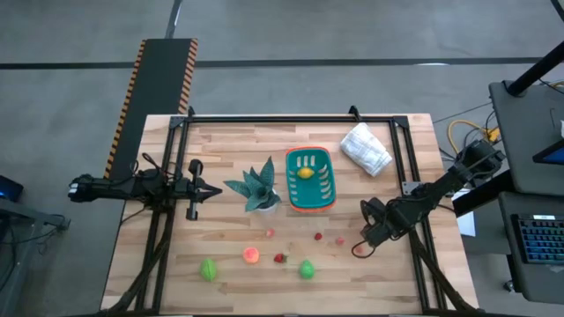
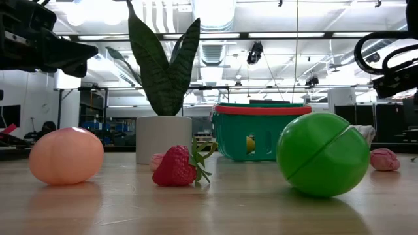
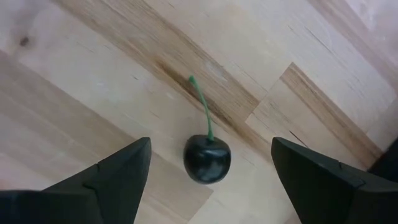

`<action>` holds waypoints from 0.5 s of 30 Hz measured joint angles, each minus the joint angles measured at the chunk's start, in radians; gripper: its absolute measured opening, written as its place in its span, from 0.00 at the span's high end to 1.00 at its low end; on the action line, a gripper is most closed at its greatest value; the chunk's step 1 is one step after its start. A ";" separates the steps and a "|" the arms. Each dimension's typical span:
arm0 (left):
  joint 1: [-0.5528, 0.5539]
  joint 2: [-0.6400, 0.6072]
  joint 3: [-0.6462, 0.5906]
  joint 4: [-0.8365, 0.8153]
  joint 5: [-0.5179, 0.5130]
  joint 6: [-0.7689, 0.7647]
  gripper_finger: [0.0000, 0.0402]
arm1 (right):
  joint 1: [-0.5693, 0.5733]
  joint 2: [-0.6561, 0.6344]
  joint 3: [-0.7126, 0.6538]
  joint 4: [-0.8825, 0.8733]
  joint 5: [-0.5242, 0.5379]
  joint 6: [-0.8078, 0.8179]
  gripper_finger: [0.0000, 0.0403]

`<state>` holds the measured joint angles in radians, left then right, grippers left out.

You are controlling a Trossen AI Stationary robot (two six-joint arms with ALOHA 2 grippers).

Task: Build produce basket
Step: Put the cherry into the basket

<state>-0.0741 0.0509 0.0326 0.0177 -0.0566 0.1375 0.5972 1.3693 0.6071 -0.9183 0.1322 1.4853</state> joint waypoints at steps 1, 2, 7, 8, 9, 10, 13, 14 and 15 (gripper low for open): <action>0.000 0.000 0.000 0.000 0.000 0.000 1.00 | 0.000 0.000 -0.001 0.003 0.000 0.000 0.19; 0.000 0.000 0.000 0.000 0.000 0.000 1.00 | 0.000 0.000 -0.001 0.004 0.000 0.000 0.19; 0.000 0.001 0.000 0.000 0.000 0.000 1.00 | 0.000 0.000 -0.001 0.010 -0.001 0.000 0.19; 0.000 0.001 0.000 0.000 0.000 0.000 1.00 | 0.000 0.000 -0.001 0.011 -0.001 0.000 0.19; 0.000 0.000 0.000 0.000 0.000 0.000 1.00 | 0.000 0.000 -0.001 0.011 -0.002 0.000 0.19; 0.000 0.000 0.000 0.000 0.000 0.000 1.00 | 0.000 0.000 -0.001 0.012 -0.004 0.000 0.19; 0.000 0.000 0.000 0.000 0.000 0.000 1.00 | 0.000 0.000 -0.001 0.013 -0.008 0.000 0.20; 0.000 0.000 0.000 0.000 0.000 0.000 1.00 | 0.000 0.000 -0.001 0.014 -0.008 0.001 0.21; 0.000 0.001 0.000 0.000 0.000 0.000 1.00 | 0.000 0.000 -0.001 0.014 -0.009 0.006 0.23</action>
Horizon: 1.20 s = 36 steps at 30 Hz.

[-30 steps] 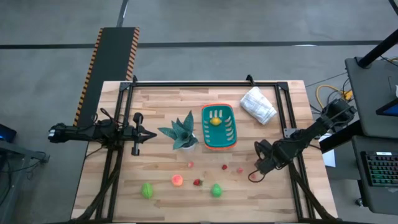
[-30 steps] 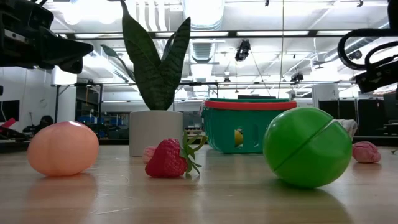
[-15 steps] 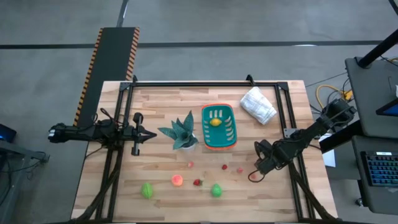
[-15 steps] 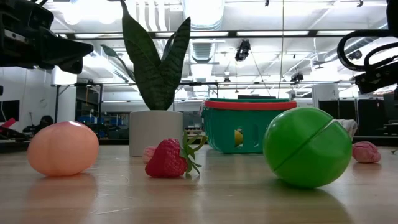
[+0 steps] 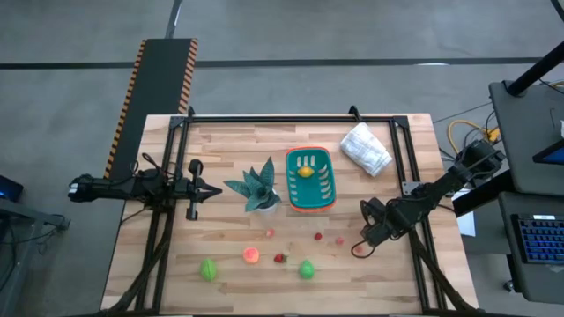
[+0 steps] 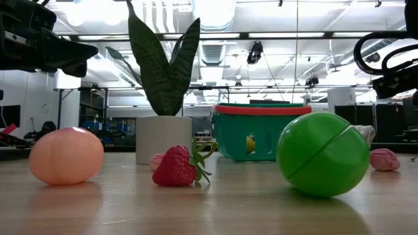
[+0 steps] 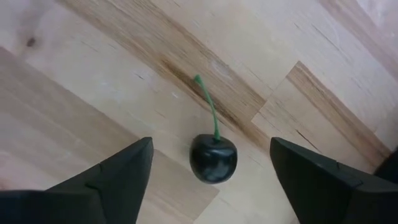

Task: Build produce basket
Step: Put the cherry into the basket

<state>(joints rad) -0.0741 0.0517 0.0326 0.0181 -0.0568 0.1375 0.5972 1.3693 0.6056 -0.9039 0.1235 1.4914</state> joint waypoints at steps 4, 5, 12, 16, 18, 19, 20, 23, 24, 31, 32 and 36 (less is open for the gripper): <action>0.000 -0.001 0.000 0.000 0.000 0.000 1.00 | 0.000 0.000 0.000 0.000 -0.004 0.001 0.32; 0.000 0.000 0.000 0.000 0.000 0.000 1.00 | 0.000 0.000 0.000 -0.001 -0.003 0.001 0.35; 0.000 -0.001 0.000 0.000 0.000 0.000 1.00 | 0.000 0.000 0.000 -0.003 -0.003 0.001 0.52; 0.000 0.000 0.000 0.000 0.000 0.000 1.00 | 0.000 0.000 0.000 -0.004 -0.003 0.000 0.59; 0.000 0.000 0.000 0.000 0.000 0.000 1.00 | 0.000 0.000 0.000 -0.004 -0.003 -0.007 0.63; 0.000 0.000 0.000 0.000 0.000 0.000 1.00 | 0.000 0.000 0.000 -0.005 -0.003 -0.007 0.65; 0.000 0.000 0.000 0.000 0.000 0.000 1.00 | 0.000 0.000 0.000 -0.005 -0.003 -0.008 0.67; 0.000 -0.001 0.000 0.000 0.000 0.000 1.00 | 0.000 -0.001 0.000 -0.005 -0.002 -0.008 0.73; 0.000 -0.001 0.000 0.000 0.000 0.000 1.00 | 0.000 -0.001 0.000 -0.006 -0.002 -0.010 0.75; 0.000 0.000 0.000 0.000 0.000 0.000 1.00 | 0.000 -0.002 0.001 -0.008 -0.001 -0.011 0.77; 0.000 -0.001 0.000 0.000 0.000 0.000 1.00 | 0.000 -0.002 0.001 -0.008 -0.001 -0.011 0.76; 0.000 0.000 0.000 0.000 0.000 0.000 1.00 | 0.000 -0.002 0.001 -0.008 -0.001 -0.011 0.76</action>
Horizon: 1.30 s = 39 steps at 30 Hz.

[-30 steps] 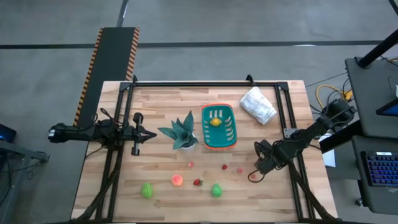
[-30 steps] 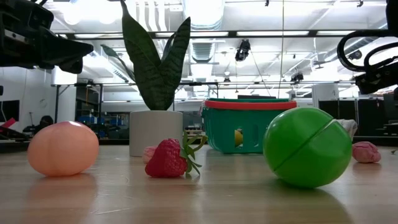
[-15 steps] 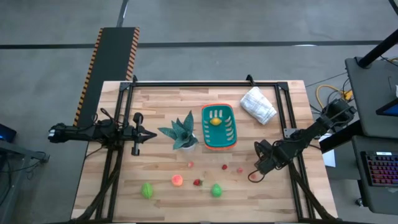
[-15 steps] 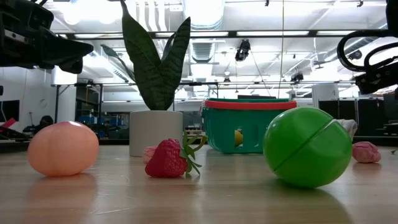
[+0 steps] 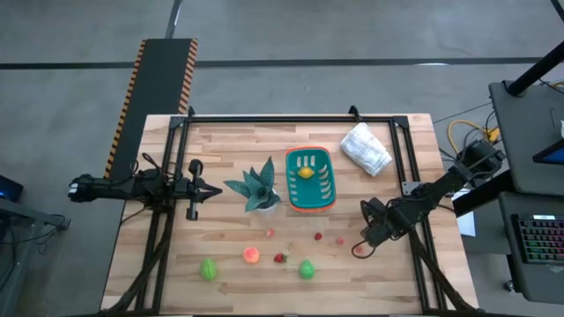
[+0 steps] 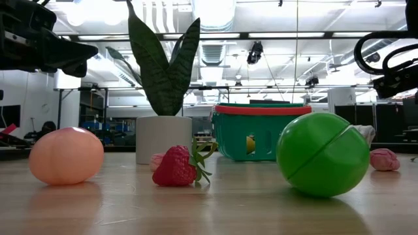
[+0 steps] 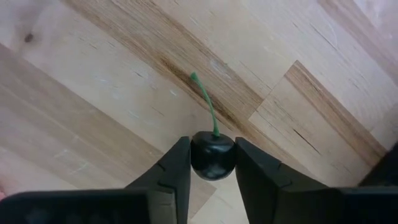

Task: Build produce basket
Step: Put the cherry into the basket

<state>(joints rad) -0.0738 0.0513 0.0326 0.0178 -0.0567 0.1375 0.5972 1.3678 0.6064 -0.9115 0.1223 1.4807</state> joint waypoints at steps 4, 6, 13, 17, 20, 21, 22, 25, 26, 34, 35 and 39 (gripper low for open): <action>0.000 0.000 0.000 0.000 0.000 0.000 1.00 | 0.000 0.000 0.000 0.000 0.007 -0.007 0.78; 0.000 0.000 0.000 0.000 0.000 0.000 1.00 | 0.000 0.000 0.000 0.001 0.011 -0.017 0.78; 0.000 0.000 0.000 0.000 0.000 0.000 1.00 | 0.000 0.001 0.019 0.004 0.064 -0.049 0.78; 0.000 0.000 0.000 0.000 0.000 0.000 1.00 | 0.000 -0.007 0.043 0.003 0.099 -0.073 0.78; 0.000 0.000 0.000 0.000 0.000 0.000 1.00 | 0.000 -0.024 0.066 0.001 0.130 -0.095 0.78; 0.000 0.000 0.000 0.000 0.000 0.000 1.00 | 0.000 -0.033 0.076 0.002 0.144 -0.107 0.78; 0.000 0.000 0.000 0.000 0.000 0.000 1.00 | 0.000 -0.041 0.085 0.003 0.159 -0.120 0.78; 0.000 0.000 0.000 0.000 0.000 0.000 1.00 | 0.000 -0.072 0.114 0.006 0.206 -0.165 0.78; 0.000 0.000 0.000 0.000 0.000 0.000 1.00 | 0.000 -0.083 0.124 0.007 0.227 -0.179 0.78; 0.000 0.000 0.000 0.000 0.000 0.000 1.00 | 0.008 -0.161 0.160 0.069 0.400 -0.318 0.78; 0.000 0.000 0.000 0.000 0.000 0.000 1.00 | 0.008 -0.170 0.160 0.079 0.412 -0.335 0.78; 0.000 0.000 0.000 0.000 0.000 0.000 1.00 | 0.008 -0.200 0.160 0.134 0.454 -0.415 0.78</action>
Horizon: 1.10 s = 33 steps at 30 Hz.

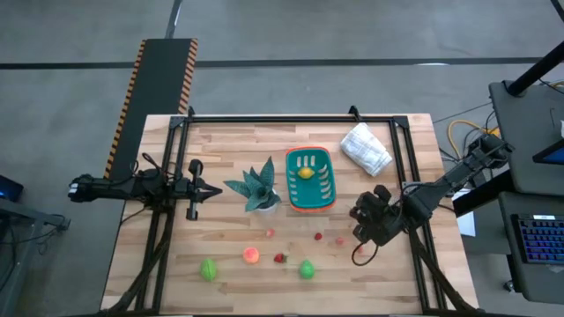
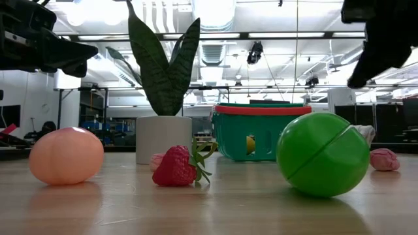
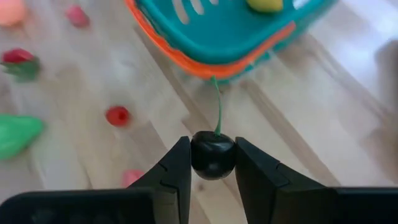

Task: Build produce basket
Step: Put the cherry into the basket

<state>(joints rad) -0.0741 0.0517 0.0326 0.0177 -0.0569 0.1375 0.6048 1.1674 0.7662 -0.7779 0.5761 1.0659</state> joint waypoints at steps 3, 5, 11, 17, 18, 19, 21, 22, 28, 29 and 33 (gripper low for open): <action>0.000 0.000 0.000 0.000 0.000 0.000 1.00 | 0.000 -0.020 0.000 0.055 0.025 -0.068 0.78; 0.000 0.000 0.000 0.000 0.000 0.000 1.00 | 0.000 -0.028 0.000 0.105 0.030 -0.138 0.78; 0.000 0.001 0.000 0.001 0.000 0.000 1.00 | 0.002 -0.039 0.000 0.246 0.009 -0.348 0.78; 0.000 -0.001 0.000 -0.001 0.000 0.000 1.00 | 0.020 -0.041 0.000 0.432 -0.142 -0.594 0.78; 0.000 -0.001 0.000 0.000 0.000 0.000 1.00 | 0.020 -0.041 0.000 0.470 -0.184 -0.626 0.78; 0.000 0.000 0.000 0.001 0.000 0.000 1.00 | 0.020 -0.042 0.000 0.507 -0.228 -0.653 0.78; 0.000 -0.001 0.000 0.000 0.000 0.000 1.00 | 0.020 -0.044 0.000 0.588 -0.316 -0.704 0.78; 0.000 -0.001 0.000 0.000 0.000 0.000 1.00 | 0.019 -0.044 0.000 0.630 -0.361 -0.727 0.78; 0.000 0.000 0.000 0.000 0.000 0.000 1.00 | 0.019 -0.049 0.000 0.861 -0.511 -0.815 0.79; 0.000 0.000 0.000 0.000 0.000 0.000 1.00 | 0.019 -0.049 0.000 0.881 -0.524 -0.832 0.79; 0.000 0.000 0.000 0.000 0.000 0.000 1.00 | 0.019 -0.053 -0.001 0.885 -0.532 -0.847 0.78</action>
<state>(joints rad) -0.0740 0.0513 0.0322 0.0177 -0.0568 0.1375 0.6243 1.1144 0.7650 0.1075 0.0441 0.2188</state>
